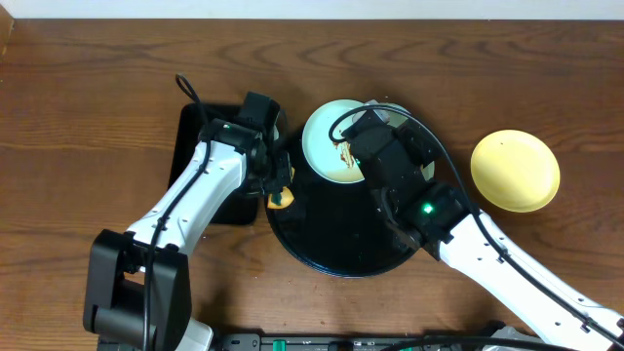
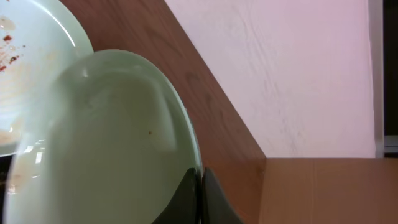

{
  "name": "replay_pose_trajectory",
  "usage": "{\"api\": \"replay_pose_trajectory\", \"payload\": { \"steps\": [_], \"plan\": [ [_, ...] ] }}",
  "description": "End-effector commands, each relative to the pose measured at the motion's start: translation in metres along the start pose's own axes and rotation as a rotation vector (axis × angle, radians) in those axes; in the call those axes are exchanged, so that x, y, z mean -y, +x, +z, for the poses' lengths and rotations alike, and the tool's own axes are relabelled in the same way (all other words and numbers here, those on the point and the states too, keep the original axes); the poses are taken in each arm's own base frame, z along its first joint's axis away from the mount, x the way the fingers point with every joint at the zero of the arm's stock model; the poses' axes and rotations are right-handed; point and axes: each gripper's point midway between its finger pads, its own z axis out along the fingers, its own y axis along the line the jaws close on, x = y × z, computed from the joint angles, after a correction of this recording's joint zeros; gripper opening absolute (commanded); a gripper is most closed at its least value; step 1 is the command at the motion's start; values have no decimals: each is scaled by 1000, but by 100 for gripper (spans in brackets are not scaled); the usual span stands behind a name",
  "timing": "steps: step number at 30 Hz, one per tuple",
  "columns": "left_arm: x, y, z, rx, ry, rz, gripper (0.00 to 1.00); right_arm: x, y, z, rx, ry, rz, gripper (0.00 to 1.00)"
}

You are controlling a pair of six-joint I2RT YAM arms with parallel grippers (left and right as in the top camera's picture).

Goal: Clean dirty plates on tray and stack at the side
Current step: 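Carry the light-blue plate with right gripper onto the yellow plate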

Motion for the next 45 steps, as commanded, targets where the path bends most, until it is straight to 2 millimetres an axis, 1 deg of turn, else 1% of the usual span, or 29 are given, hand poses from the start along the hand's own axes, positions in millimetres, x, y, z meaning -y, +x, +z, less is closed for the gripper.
{"api": "replay_pose_trajectory", "payload": {
  "steps": [1,11,15,19,23,25,30,35,37,39,41,42,45],
  "plan": [
    [-2,-1,-3,13,-6,11,8,17,-6,-8,16,43,21,1],
    [-2,-1,-3,12,-6,11,8,22,-1,-4,-2,55,58,1],
    [-2,-1,-3,12,-6,10,8,32,8,4,-33,74,107,1],
    [-2,-1,-3,12,-6,10,8,46,25,17,-79,94,186,1],
    [-2,-1,-3,12,-6,11,8,64,46,35,-124,104,301,1],
    [-2,-1,-3,12,-6,11,8,74,61,45,-150,107,374,1],
    [-2,-1,-3,12,-6,10,8,97,104,68,-224,104,536,1],
    [-2,-1,-3,12,-6,10,8,107,154,86,-328,87,650,1],
    [-2,-1,-3,12,-6,10,8,109,177,91,-394,103,694,1],
    [-2,-1,-3,12,-6,10,8,109,197,93,-450,118,740,1],
    [-2,-1,-3,12,-6,10,8,106,206,96,-476,98,758,1],
    [-2,-1,-3,12,-6,10,8,103,207,98,-474,75,766,1],
    [-2,-1,-3,12,-6,10,8,92,199,102,-442,-10,790,1]
  ]
}}
